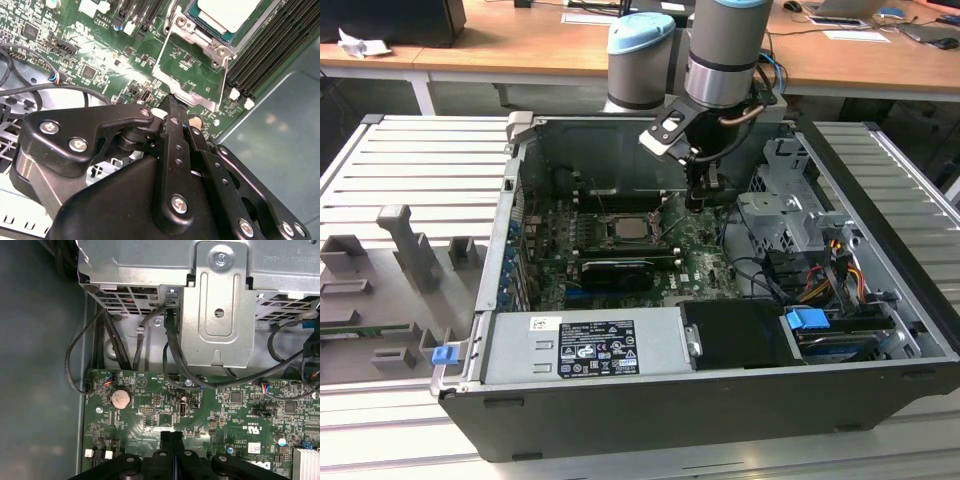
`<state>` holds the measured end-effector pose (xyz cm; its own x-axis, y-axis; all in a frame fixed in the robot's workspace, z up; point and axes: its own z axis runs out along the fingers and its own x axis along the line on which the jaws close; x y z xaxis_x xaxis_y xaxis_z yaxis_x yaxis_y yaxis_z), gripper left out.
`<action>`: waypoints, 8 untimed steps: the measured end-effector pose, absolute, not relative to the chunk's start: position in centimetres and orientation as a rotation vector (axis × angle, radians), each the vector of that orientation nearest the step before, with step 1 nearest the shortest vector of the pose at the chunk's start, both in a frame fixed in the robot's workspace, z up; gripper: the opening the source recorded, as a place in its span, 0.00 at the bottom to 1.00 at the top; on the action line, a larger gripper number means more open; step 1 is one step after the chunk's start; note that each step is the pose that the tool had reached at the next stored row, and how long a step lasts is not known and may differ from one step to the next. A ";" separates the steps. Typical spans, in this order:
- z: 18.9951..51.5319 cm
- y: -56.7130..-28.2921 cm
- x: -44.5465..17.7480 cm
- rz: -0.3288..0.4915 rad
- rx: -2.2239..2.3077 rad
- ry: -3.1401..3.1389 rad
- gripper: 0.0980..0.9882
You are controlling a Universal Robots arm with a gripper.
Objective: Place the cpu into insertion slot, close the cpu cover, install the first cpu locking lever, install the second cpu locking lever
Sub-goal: 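Close the cpu cover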
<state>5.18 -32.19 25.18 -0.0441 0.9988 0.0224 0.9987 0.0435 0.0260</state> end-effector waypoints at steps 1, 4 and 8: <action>25.2 -32.2 5.1 0.054 2.171 2.268 0.01; 25.2 -32.2 4.9 0.054 2.170 2.268 0.01; 25.2 -32.2 4.2 0.054 2.171 2.268 0.01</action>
<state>4.25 -32.19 25.16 -0.0441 0.9988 0.0224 0.9987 0.0435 0.0261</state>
